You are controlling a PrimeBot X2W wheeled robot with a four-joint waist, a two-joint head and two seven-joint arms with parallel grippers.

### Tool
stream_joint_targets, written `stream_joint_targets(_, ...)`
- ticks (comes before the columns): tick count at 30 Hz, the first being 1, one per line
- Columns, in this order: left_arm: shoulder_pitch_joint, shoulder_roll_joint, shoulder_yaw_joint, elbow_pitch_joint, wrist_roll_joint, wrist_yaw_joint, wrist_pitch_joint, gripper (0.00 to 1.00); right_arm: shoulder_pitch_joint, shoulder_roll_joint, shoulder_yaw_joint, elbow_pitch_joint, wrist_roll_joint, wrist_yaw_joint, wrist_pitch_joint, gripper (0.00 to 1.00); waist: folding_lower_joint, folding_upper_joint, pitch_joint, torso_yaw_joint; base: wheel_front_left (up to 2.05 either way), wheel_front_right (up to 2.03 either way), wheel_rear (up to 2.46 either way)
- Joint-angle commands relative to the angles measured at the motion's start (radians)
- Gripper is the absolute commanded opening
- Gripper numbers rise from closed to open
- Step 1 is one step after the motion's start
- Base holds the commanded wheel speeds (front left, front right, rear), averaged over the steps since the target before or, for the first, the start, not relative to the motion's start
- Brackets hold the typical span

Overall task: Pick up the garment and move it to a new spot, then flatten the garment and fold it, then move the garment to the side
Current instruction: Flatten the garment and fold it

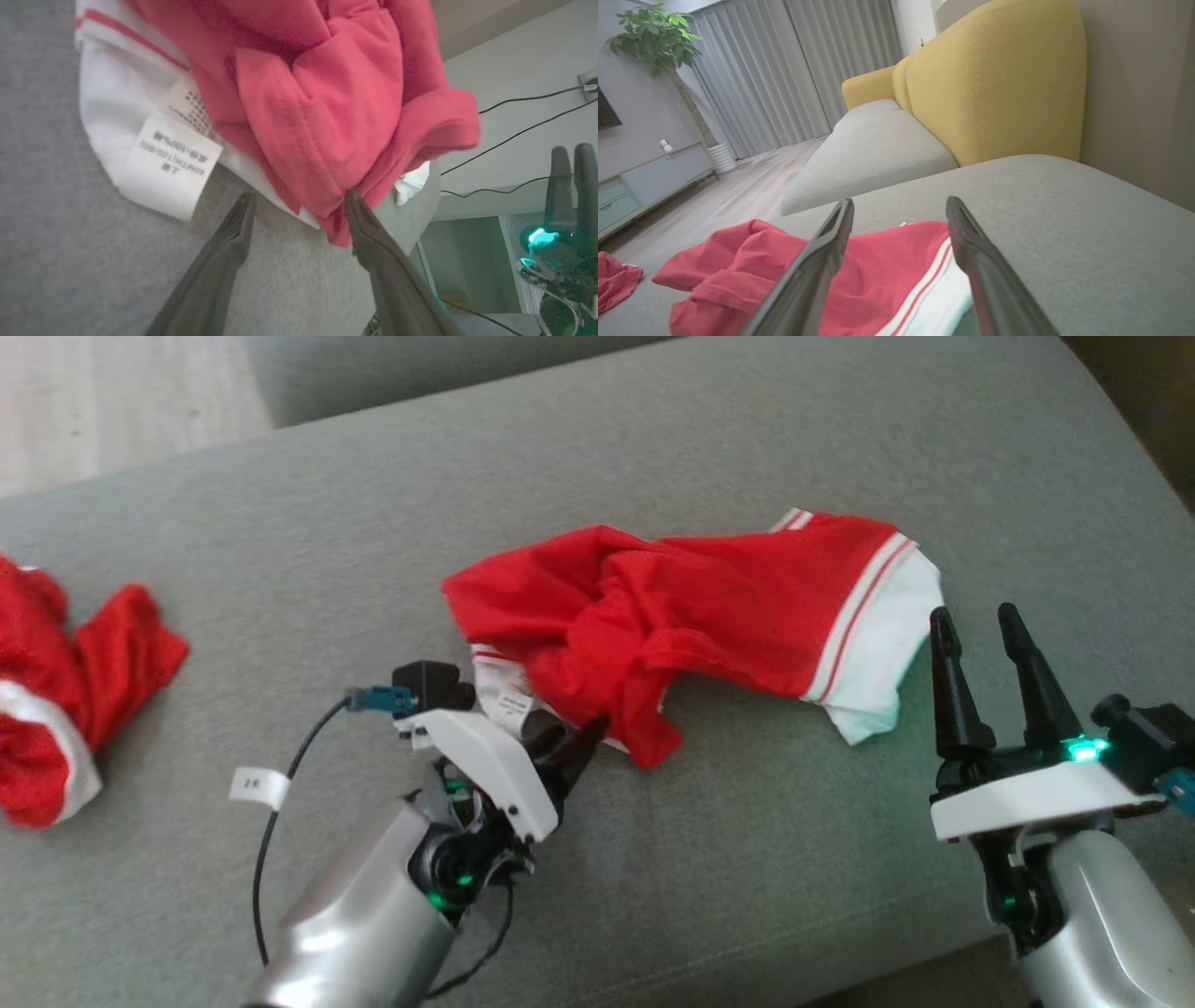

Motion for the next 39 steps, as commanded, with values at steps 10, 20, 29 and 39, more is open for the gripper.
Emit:
stream_joint_targets(10, -0.164, 0.01, -0.079, 0.108, -0.071, -0.029, -0.109, 0.0, -0.018, -0.001, -0.014, -0.026, -0.016, 0.008, -0.011, 1.0, 0.0, 0.0, -0.003, -0.005, 0.0, 0.0, 0.0)
stream_joint_targets(20, -0.294, 0.256, -0.157, -0.016, -0.037, -0.05, 0.215, 0.0, 0.0, 0.016, -0.025, -0.005, -0.021, 0.008, -0.011, 1.0, 0.0, 0.0, -0.03, 0.035, 0.0, 0.0, 0.0)
stream_joint_targets(29, -0.353, 0.5, -0.227, -0.108, 0.022, 0.002, 0.498, 0.0, -0.018, 0.011, -0.004, 0.023, -0.009, 0.008, -0.009, 1.0, 0.0, 0.0, -0.01, 0.008, 0.0, 0.0, 0.0)
stream_joint_targets(39, -0.38, 0.485, -0.098, 0.026, -0.002, 0.066, 0.26, 1.0, -0.053, 0.002, 0.016, 0.035, 0.0, 0.008, -0.009, 1.0, 0.0, 0.0, 0.013, -0.002, 0.0, 0.0, 0.0)
